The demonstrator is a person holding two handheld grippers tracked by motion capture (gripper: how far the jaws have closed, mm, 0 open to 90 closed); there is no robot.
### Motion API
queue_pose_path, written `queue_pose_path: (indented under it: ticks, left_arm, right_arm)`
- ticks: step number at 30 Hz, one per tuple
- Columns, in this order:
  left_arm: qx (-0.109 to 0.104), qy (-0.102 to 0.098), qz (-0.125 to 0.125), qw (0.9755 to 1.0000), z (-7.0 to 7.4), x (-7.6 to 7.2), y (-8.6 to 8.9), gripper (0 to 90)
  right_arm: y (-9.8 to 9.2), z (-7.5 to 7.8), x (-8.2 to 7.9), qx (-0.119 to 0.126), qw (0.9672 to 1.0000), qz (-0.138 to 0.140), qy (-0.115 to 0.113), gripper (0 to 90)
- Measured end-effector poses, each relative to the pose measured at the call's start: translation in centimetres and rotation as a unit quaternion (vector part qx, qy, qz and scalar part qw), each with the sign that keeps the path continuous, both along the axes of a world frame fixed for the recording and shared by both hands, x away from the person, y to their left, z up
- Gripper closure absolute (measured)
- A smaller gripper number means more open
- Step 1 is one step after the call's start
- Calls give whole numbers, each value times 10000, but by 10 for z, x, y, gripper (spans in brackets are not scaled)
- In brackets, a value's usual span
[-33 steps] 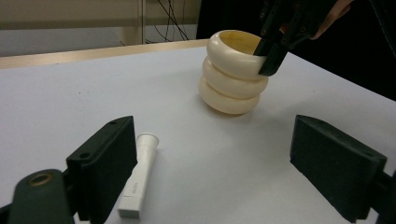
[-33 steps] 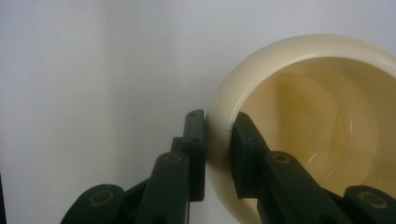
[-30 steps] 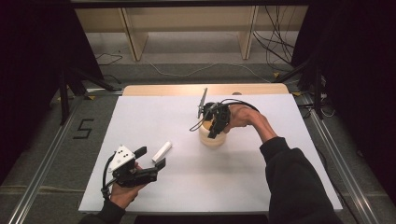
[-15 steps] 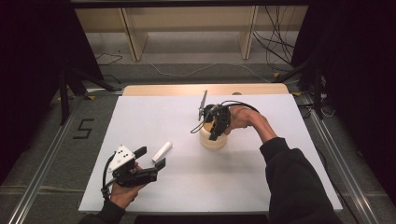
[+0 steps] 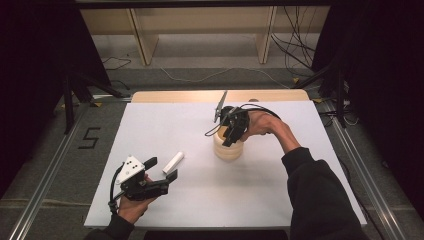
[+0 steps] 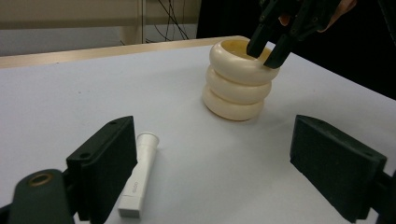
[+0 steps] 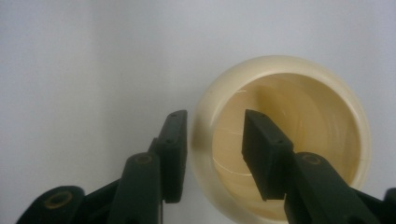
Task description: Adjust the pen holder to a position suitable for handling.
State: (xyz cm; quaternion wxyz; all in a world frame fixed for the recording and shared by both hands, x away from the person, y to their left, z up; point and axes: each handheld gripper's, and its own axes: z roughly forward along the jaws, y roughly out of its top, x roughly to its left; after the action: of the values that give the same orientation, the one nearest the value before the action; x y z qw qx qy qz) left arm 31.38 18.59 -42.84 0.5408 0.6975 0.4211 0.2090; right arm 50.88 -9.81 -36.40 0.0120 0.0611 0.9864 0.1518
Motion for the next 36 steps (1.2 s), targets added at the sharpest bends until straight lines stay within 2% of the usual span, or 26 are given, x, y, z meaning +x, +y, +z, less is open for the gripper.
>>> queue_pose_path:
  ticks: [5,6,7,11,13,14,17,18,19,20,21,26,28,30,31,33,34,36]
  left_arm:
    - [1,12,-1,10000,0,0,0,139]
    - [3,12,-2,10000,0,0,0,139]
    - [6,6,-2,10000,0,0,0,139]
    - [-5,15,-4,10000,0,1,1,139]
    - [-42,46,-6,10000,0,1,1,139]
    - [-43,48,-2,10000,0,1,2,139]
    - [-37,47,4,10000,0,2,2,139]
    - [-37,48,1,10000,0,2,2,139]
    - [-29,52,-2,10000,0,2,2,139]
    - [-17,56,1,10000,0,2,2,139]
    - [-24,58,24,10000,1,2,2,139]
    - [-47,67,63,9999,1,3,4,140]
    - [-33,67,48,10000,1,4,4,139]
    - [-27,70,37,10000,1,4,4,139]
    - [-27,74,37,10000,1,4,4,140]
    - [-46,79,54,9999,1,5,4,139]
    - [-50,76,66,9999,1,5,5,139]
    - [-45,66,72,9999,1,5,5,140]
  right_arm:
    - [-2,7,-3,102,9999,-59,-88,526]
    - [-3,7,-4,220,9997,-105,-98,517]
    - [-3,9,-4,176,9996,-129,-150,501]
    - [-8,13,-4,292,9987,-289,-292,435]
    - [-11,18,-6,358,9980,-425,-313,420]
    - [-15,23,-8,588,9957,-575,-420,401]
    - [-19,28,-10,724,9936,-681,-535,389]
    - [-21,31,-11,799,9921,-749,-616,381]
    - [-24,34,-15,954,9888,-888,-721,370]
    - [-24,34,-15,954,9888,-888,-721,370]
    - [-25,35,-17,990,9874,-918,-827,359]
    - [-30,38,-27,1335,9786,-1183,-1023,316]
    - [-33,37,-30,1491,9741,-1317,-1071,299]
    - [-38,35,-34,1613,9679,-1516,-1193,287]
    - [-40,34,-35,1665,9661,-1553,-1213,282]
    - [-45,32,-41,1851,9602,-1688,-1235,279]
    - [-49,30,-45,1958,9562,-1776,-1257,279]
    - [-53,27,-51,2061,9522,-1856,-1276,271]
